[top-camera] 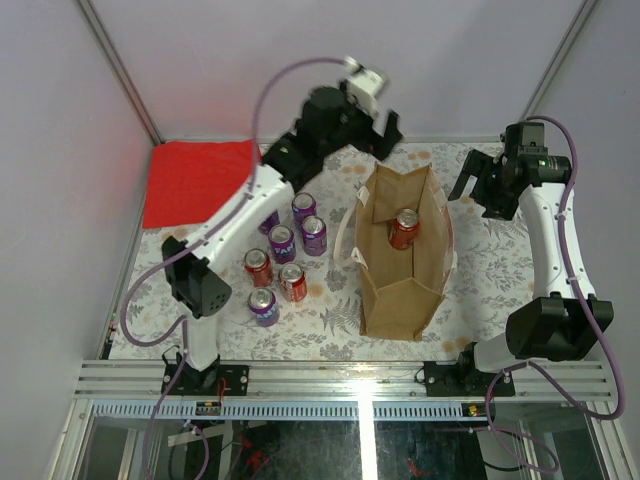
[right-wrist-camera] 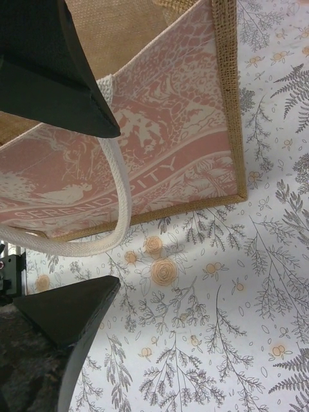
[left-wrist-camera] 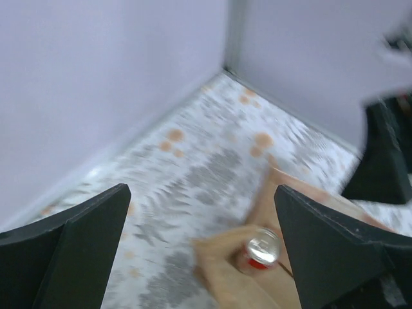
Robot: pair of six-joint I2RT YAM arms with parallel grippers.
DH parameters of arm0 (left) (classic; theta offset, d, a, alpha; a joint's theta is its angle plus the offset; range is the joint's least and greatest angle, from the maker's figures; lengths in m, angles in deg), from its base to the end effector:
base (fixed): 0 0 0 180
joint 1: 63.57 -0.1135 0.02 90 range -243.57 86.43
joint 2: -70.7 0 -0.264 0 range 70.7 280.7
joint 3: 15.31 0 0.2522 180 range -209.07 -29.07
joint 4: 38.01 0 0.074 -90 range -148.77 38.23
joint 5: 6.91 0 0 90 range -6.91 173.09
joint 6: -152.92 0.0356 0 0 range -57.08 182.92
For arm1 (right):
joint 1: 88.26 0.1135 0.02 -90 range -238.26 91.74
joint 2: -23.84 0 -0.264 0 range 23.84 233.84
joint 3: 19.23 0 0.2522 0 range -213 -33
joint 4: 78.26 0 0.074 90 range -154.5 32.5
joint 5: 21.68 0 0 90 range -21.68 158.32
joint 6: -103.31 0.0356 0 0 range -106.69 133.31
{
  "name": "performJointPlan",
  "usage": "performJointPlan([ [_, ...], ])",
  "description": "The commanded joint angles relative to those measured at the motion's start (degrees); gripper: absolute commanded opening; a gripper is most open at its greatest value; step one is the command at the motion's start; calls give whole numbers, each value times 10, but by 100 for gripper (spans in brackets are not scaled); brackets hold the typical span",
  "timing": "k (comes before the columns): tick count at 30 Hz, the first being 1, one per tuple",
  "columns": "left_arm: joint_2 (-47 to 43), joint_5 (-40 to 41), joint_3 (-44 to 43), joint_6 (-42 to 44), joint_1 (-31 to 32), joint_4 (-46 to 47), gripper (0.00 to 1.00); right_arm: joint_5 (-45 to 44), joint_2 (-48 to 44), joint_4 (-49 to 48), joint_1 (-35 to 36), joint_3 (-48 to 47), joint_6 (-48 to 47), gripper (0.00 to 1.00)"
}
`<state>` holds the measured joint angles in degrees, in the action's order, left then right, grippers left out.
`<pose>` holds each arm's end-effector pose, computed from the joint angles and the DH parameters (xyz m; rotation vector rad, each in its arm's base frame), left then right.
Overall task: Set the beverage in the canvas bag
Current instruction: Place the drink in the canvas bag, then pick up the drink from the center of the board.
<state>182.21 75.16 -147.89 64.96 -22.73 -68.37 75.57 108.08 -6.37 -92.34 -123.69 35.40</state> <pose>0.3448 -0.3045 0.4321 0.7433 1.6079 -0.6147 0.2975 -0.0167 0.3776 0.5092 2.4326 0.2906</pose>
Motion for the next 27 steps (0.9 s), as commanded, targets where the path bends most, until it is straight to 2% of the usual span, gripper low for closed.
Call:
performJointPlan([
  [1,-39,12,-50,-65,-115,8,93,20,-28,-12,-1,4,5,95],
  [5,2,-6,-53,-76,-208,-75,93,23,-34,-22,-1,20,8,95],
  [8,18,-13,4,-75,-250,-96,92,24,-39,-27,-1,29,10,95],
  [11,37,-11,35,-44,-255,-115,92,24,-41,-24,-1,31,10,95],
  [15,82,-21,-1,-45,-257,-189,92,13,-46,-13,0,27,6,95],
  [18,93,-31,4,-60,-256,-209,91,6,-54,-8,-1,34,3,95],
  [27,11,-34,189,-80,-233,-113,92,11,-61,-10,-1,45,3,95],
])
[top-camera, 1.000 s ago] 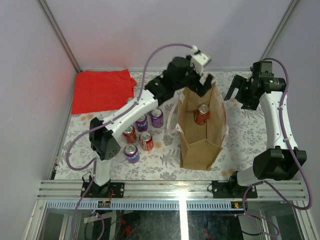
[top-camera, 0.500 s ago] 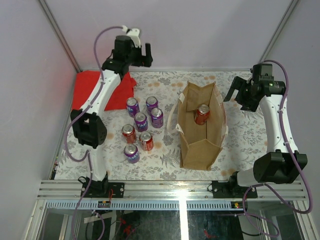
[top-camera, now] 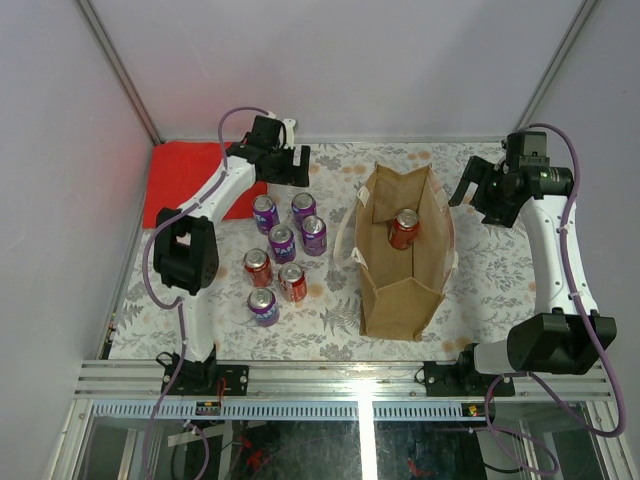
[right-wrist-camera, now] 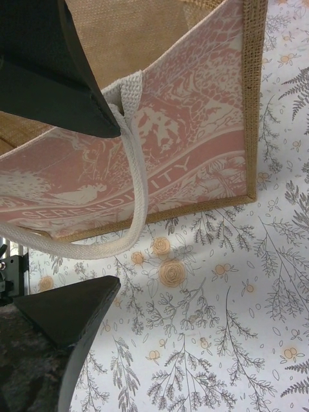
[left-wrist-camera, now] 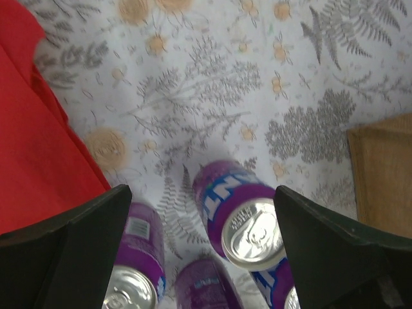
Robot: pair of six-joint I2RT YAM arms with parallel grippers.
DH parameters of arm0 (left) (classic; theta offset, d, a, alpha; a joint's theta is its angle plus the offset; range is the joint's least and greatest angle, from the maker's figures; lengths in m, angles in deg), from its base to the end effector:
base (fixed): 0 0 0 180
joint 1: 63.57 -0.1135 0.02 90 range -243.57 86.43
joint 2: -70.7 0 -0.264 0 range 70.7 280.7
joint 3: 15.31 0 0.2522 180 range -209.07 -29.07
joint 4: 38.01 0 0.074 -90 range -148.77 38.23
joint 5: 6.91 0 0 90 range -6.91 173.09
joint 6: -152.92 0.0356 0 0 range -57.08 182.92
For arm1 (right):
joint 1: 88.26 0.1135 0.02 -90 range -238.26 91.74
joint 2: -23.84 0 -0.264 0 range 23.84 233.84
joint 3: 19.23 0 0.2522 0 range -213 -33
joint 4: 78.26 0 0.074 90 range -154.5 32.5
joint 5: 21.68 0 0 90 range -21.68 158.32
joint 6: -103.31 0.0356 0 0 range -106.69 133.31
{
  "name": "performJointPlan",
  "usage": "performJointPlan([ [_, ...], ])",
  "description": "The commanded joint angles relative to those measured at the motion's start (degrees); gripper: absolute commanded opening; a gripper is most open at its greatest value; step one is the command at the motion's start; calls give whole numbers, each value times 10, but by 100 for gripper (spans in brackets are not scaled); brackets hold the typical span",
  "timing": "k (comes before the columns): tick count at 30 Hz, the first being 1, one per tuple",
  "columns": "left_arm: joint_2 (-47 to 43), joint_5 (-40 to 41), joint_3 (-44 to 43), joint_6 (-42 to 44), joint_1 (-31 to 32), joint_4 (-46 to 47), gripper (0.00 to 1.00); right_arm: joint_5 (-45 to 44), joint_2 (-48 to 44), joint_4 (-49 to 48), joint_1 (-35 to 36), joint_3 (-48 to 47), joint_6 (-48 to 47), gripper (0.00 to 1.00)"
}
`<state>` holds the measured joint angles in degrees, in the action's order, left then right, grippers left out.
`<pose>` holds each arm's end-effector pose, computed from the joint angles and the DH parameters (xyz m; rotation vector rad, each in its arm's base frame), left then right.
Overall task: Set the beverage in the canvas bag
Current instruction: Pick up the drink from the center of the board.
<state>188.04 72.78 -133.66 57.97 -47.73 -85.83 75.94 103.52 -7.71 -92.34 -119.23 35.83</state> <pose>0.4485 -0.1339 0.2730 0.3136 2.3850 -0.3850 0.2787 -0.0152 0.3768 0.5083 2.4078 0.3043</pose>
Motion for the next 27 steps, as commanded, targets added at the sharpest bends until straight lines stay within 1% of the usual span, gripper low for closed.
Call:
performJointPlan([
  [1,-50,-13,55,-13,20,63,92,7,-15,3,-1,1,-2,95],
  [7,-62,-16,95,-32,35,82,92,11,-11,3,-1,0,-7,95],
  [12,-66,-14,104,-37,45,83,92,11,-8,7,-1,-3,-14,95],
  [22,-91,15,158,-30,58,100,92,16,0,4,-1,-2,-22,95],
  [27,-95,26,171,-29,62,117,92,19,2,3,-1,-3,-25,96],
])
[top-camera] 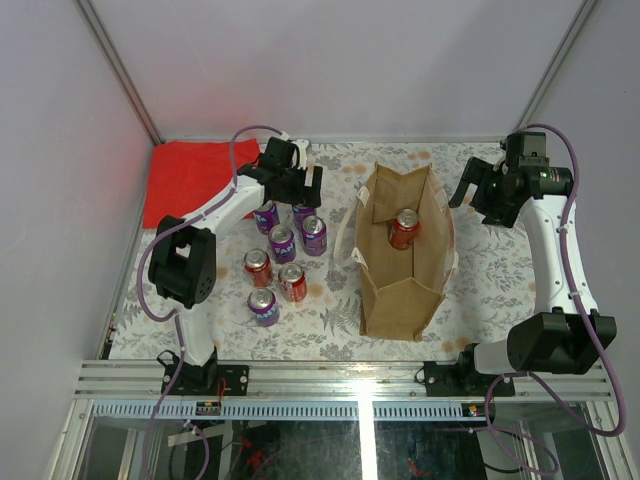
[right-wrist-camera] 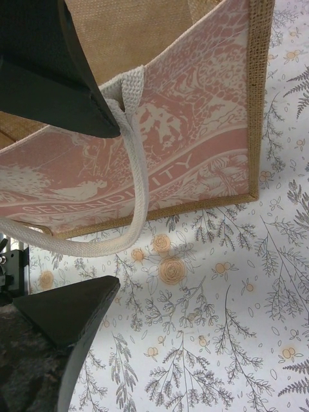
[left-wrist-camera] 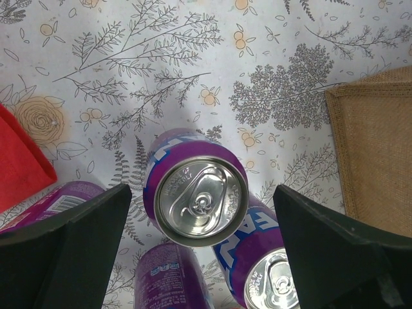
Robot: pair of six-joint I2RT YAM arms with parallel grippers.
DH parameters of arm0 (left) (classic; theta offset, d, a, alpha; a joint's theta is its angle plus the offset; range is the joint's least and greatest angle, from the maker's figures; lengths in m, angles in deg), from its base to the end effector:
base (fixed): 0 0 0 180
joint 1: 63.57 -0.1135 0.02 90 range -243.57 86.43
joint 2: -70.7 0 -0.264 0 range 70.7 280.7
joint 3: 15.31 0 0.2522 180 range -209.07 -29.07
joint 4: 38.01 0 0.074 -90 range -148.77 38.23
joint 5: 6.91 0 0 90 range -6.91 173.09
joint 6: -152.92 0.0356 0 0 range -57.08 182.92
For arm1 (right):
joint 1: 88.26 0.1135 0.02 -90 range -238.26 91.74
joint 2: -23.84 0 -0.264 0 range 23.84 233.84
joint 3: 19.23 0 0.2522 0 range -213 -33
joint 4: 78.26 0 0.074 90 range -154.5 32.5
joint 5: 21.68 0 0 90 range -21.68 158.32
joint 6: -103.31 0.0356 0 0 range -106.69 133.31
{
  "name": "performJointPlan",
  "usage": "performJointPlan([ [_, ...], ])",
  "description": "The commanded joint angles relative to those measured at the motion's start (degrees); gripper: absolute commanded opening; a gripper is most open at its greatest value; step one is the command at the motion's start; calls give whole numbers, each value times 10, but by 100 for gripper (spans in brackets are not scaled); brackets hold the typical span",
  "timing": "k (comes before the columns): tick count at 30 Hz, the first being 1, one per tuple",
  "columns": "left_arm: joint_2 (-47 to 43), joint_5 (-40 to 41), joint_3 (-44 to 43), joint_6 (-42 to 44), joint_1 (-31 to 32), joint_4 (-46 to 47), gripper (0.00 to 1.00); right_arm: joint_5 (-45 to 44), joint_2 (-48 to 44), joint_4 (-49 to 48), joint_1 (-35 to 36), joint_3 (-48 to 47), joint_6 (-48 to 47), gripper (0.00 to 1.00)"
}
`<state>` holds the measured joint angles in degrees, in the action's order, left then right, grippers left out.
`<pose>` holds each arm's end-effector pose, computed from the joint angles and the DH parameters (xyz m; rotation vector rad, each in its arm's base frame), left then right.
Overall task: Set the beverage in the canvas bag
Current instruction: Pick up the drink from the center of the board.
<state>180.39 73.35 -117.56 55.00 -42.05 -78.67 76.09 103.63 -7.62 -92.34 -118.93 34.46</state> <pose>0.3996 -0.1640 0.2482 0.3680 2.4138 -0.4385 0.2791 -0.0151 0.3746 0.4805 2.4208 0.2963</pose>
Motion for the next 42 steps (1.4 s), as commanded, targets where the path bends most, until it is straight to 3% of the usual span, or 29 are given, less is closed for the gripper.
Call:
performJointPlan([
  [1,-18,23,12,0,6,49,92,18,1,3,-1,-6,-12,96],
  [17,-19,58,60,-3,19,94,92,17,2,12,-1,-15,-20,95],
  [23,-17,65,69,-5,19,104,85,22,5,10,-1,-16,-19,95],
  [29,-15,68,69,-3,19,104,62,19,4,11,-1,-13,-20,95],
  [35,-15,67,58,-3,19,97,7,21,5,8,-1,-9,-18,96],
  [38,-15,67,40,0,19,88,0,22,5,5,-1,-6,-18,95],
  [42,-14,66,-10,14,19,70,0,23,5,3,-1,-4,-18,95],
])
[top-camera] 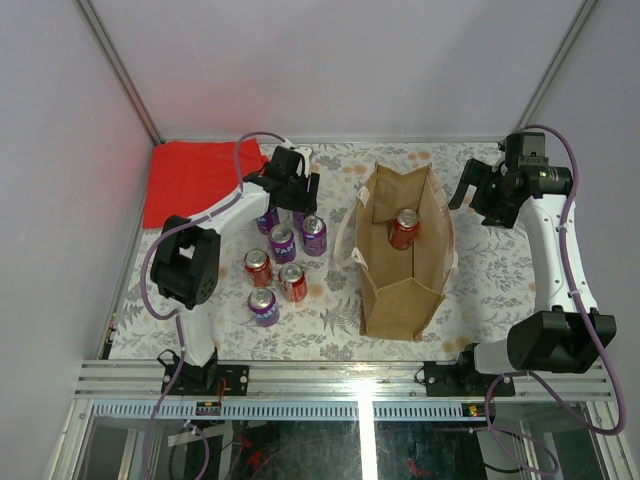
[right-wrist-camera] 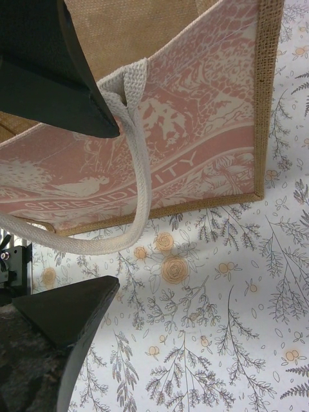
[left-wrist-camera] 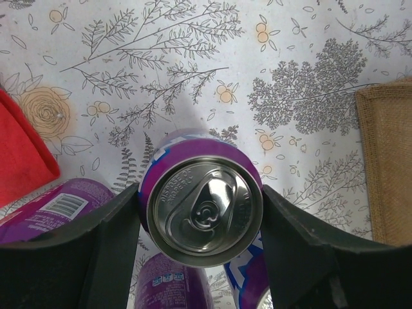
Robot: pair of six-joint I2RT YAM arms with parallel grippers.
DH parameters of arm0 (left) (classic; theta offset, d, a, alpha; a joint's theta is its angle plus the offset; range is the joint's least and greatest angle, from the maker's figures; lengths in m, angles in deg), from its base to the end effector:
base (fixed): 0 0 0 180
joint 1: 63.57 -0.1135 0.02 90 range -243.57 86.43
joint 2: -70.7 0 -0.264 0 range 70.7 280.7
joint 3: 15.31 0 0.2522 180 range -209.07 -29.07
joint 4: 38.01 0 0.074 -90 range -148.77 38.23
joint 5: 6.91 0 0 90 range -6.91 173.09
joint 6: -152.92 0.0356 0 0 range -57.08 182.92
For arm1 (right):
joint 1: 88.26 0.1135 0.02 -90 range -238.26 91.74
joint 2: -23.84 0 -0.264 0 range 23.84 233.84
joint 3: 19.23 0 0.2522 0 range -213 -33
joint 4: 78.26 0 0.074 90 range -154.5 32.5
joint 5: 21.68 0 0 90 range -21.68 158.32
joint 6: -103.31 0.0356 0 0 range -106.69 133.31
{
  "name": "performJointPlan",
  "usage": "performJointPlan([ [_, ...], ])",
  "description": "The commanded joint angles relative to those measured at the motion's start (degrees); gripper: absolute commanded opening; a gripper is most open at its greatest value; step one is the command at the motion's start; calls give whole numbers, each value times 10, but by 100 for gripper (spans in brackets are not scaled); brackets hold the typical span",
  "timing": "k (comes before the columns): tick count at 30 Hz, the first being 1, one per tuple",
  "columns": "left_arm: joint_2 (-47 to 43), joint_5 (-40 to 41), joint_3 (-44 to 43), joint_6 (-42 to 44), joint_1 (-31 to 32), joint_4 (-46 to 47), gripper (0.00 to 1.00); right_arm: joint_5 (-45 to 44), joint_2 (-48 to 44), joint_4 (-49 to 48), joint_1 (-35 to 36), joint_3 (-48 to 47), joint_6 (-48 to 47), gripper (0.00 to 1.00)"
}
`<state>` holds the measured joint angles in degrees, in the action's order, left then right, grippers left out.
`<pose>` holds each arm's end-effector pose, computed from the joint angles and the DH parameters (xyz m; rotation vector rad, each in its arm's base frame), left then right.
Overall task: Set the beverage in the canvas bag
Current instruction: Pick up the drink from the center of the board.
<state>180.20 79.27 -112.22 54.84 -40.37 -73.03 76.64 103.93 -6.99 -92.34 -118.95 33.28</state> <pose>0.3925 -0.1708 0.2265 0.3503 2.4007 -0.3315 0.2796 -0.0148 0.3726 0.4557 2.4406 0.2981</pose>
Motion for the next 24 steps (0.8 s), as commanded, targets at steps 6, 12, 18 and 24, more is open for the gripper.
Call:
performJointPlan([
  [6,0,-18,-191,34,3,-17,0,20,-1,-9,-1,4,-5,96],
  [12,7,-51,-321,42,25,-37,0,25,-5,-15,-1,11,-2,96],
  [18,-12,-83,-392,45,73,-19,0,27,-19,-21,-1,28,5,95],
  [24,-50,-125,-400,53,131,-21,0,27,-31,-24,-1,42,8,95],
])
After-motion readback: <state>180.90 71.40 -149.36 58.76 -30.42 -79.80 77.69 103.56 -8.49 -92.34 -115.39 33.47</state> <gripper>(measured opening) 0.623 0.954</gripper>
